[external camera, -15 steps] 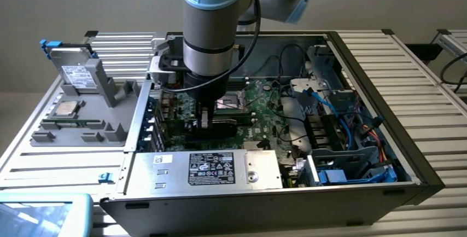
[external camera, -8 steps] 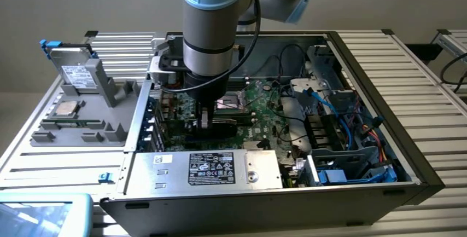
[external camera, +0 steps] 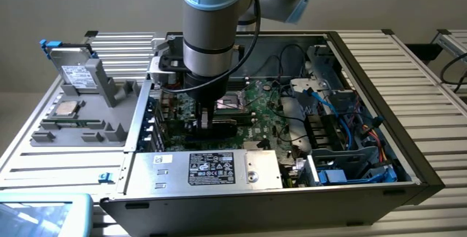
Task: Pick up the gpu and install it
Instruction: 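Insert the gpu into the slot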
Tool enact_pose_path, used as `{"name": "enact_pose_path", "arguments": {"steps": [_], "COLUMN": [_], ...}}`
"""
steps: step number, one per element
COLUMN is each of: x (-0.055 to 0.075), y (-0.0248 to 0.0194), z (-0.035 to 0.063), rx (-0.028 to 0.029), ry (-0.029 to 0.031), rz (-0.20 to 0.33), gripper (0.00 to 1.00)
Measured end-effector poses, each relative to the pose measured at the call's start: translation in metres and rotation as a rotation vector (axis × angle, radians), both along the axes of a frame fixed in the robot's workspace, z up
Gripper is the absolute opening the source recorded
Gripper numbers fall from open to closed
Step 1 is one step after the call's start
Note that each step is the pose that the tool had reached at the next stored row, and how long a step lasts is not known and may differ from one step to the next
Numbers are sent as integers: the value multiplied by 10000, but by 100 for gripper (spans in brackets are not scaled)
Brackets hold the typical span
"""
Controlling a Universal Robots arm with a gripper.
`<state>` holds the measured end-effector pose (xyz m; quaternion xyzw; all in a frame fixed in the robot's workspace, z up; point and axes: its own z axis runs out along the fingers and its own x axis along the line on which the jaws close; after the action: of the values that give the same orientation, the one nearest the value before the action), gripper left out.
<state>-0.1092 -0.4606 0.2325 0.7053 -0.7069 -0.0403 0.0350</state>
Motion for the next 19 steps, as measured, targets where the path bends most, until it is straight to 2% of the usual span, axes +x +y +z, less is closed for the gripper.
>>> {"name": "enact_pose_path", "arguments": {"steps": [19], "x": [-1], "y": [-2], "z": [1], "rx": [-1], "ry": [1], "rz": [-1], "gripper": [30]}}
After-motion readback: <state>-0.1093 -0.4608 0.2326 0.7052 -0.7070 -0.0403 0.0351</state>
